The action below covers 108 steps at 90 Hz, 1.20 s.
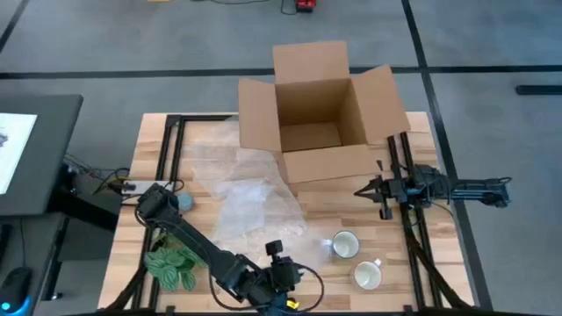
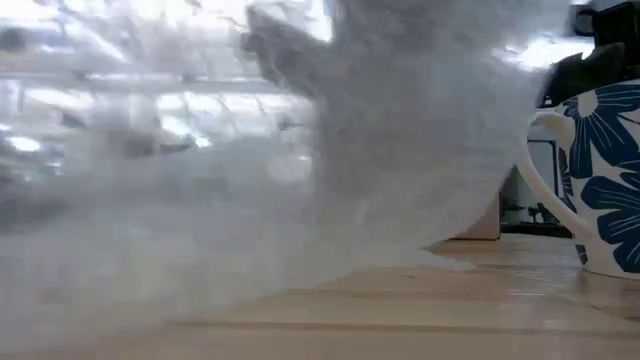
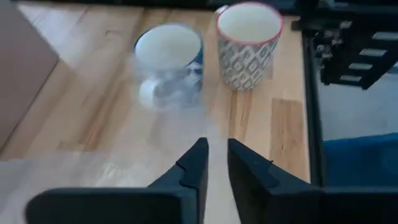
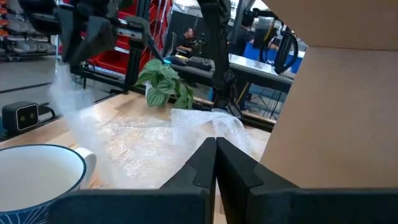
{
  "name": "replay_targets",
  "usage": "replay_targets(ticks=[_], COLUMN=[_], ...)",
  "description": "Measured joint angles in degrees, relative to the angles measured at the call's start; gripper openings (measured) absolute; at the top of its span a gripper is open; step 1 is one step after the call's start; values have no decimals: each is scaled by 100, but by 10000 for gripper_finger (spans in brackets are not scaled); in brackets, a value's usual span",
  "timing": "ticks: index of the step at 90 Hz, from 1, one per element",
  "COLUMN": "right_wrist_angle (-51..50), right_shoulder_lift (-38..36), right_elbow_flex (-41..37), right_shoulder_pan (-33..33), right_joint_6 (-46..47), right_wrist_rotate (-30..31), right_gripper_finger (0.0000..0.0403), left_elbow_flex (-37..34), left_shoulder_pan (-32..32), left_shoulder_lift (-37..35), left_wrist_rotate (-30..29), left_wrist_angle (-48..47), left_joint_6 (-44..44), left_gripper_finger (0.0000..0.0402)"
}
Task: Wrap mug
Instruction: Wrap the white blue mug with bubble wrap
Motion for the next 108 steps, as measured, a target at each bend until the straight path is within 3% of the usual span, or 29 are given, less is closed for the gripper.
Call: replay_targets(ticks=[12, 31, 48, 59, 64, 74, 86, 95, 108], right_wrist_angle=[1, 1, 1, 1, 1, 1, 1, 4, -5], right_shoulder_lift=[0, -2, 0, 0, -1, 0, 0, 0, 7], right_elbow_flex=[0, 0, 0, 1, 1, 1, -1, 1, 1], right_shoulder_pan=[0, 0, 0, 0, 0, 0, 0, 0, 0], right_joint_6=[-1, -1, 1, 0, -1, 1, 0, -3, -3], right_wrist_rotate=[0, 0, 2, 0, 1, 0, 0, 0, 2], right_gripper_finger=[0, 0, 0, 0, 0, 0, 0, 0, 0], left_elbow_flex=[2, -206, -1249, -1668, -1711, -1709, -1674, -2384, -2896], left_shoulder_pan=[-20, -88, 176, 432, 571, 847, 1049, 1270, 1650], left_shoulder_lift=[-205, -184, -217, -217, -217, -226, -237, -780, -1457], left_wrist_rotate=[-65, -1141, -1394, -1048, -747, -437, -381, -656, -954], left_wrist_angle=[-809, -3230, -2603, -1364, -1290, -2147, -4814, -4239, -4740], left_joint_6=[-400, -2363, -3136, -2514, -2275, -2480, -3745, -3212, -4245], left_gripper_finger=[84, 80, 68, 59, 54, 44, 24, 6, 4])
